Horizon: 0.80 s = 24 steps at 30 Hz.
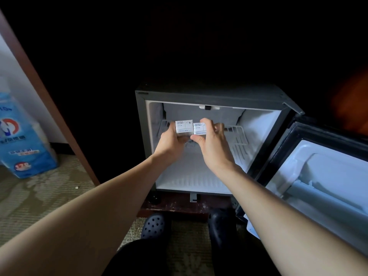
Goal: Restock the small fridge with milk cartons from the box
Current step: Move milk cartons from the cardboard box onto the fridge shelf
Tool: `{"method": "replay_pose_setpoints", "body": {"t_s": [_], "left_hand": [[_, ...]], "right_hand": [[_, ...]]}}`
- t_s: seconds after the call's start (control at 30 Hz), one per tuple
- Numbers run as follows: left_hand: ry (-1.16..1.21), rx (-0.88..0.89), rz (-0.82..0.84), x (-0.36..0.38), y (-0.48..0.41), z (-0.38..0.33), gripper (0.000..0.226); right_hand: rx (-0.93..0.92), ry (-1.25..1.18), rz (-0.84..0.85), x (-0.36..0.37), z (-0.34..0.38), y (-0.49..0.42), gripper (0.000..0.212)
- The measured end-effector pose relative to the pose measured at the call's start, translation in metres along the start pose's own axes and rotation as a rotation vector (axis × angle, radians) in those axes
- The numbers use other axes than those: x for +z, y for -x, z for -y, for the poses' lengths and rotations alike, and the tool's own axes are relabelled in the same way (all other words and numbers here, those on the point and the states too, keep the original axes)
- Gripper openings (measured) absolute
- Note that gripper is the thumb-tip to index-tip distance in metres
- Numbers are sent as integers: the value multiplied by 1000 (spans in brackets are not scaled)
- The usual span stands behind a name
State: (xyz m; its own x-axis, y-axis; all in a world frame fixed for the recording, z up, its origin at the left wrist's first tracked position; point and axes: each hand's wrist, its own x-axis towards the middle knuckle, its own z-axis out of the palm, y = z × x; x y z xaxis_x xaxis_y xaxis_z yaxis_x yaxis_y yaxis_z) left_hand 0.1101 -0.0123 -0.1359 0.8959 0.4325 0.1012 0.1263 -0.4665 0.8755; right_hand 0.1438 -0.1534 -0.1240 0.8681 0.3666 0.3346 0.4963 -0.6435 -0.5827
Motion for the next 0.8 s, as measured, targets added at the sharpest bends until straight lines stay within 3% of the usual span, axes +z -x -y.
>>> {"method": "replay_pose_setpoints", "body": {"t_s": [0.13,0.53,0.8], "left_hand": [[12,-24,8,2,-7,-1,41],[-146,-19,-25,11,-20,13,26],[-176,-19,-39,14,-20,15,26]], "right_hand": [[15,-25,8,2,-9,-4,45],[-30,58,-44,8,-17,-20,66],[60,-100,-82,23,-22,-28,41]]}}
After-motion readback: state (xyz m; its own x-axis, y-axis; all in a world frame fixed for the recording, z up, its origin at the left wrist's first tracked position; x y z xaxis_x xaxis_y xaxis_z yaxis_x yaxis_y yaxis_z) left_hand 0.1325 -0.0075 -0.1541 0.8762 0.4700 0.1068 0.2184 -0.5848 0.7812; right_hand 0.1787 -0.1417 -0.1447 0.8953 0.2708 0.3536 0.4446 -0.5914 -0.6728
